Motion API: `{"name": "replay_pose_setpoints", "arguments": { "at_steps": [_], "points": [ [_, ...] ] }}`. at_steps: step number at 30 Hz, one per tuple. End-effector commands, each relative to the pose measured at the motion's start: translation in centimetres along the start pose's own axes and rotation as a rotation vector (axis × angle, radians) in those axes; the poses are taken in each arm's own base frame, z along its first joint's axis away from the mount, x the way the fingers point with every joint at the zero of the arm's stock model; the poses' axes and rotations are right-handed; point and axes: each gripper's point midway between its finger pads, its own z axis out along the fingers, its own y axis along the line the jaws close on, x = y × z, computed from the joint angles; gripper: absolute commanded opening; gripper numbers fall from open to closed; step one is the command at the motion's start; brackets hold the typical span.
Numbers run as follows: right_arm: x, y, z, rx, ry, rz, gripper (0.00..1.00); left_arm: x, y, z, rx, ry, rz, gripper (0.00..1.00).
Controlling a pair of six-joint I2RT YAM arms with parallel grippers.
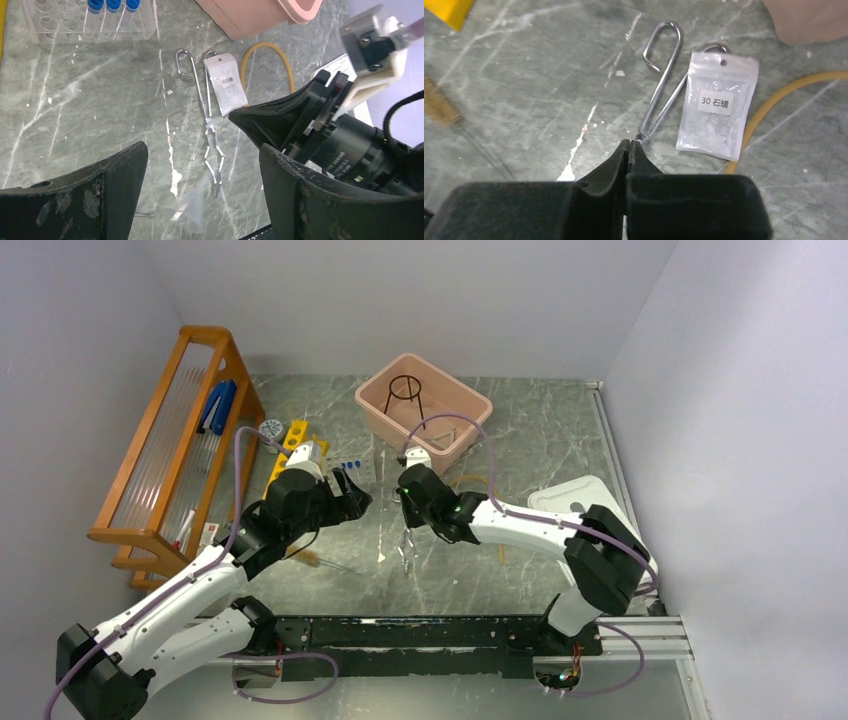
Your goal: Organize the chemistry lab equipment
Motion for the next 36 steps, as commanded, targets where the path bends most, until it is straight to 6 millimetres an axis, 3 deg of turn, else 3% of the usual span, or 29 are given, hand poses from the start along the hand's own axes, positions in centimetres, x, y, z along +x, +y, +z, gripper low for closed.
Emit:
{"name": "replay_pose_setpoints", "arguments": {
  "at_steps": [1,8,13,16,20,26,36],
  "points": [
    [-1.3,1.2,-0.9,-0.1,-0.041,0.011,0.0,-1.0,-1.6,0.1,0.054,-0.019,-0.041,0.85],
    [0.4,-0.4,0.4,-0.008,0.045,0.071,0.0,0.7,-0.8,0.9,0.037,0.021,-0.076,0.85],
    [3.7,-2.1,1.2,0.116,0.17,0.123,0.29,1.2,0.0,1.2,0.01,0.032,-0.056,0.85],
    [5.1,-1.9,1.4,0.111,0.209,0.155,0.35,1.7,0.5,1.4,-0.005,0.038,-0.052,0.85],
    [5.8,-1.9,1.5,0.119,0.239,0.175,0.32,2.1,0.7,1.6,-0.005,0.048,-0.049,0.85],
    [7.1,-1.8,1.6,0.116,0.294,0.158,0.17,1.9,0.8,1.5,-0.01,0.042,-0.036,0.84],
    [8.8,-1.5,2.3,0.097,0.36,0.131,0.24,1.8,0.9,1.5,-0.011,0.041,-0.024,0.84]
  ]
}}
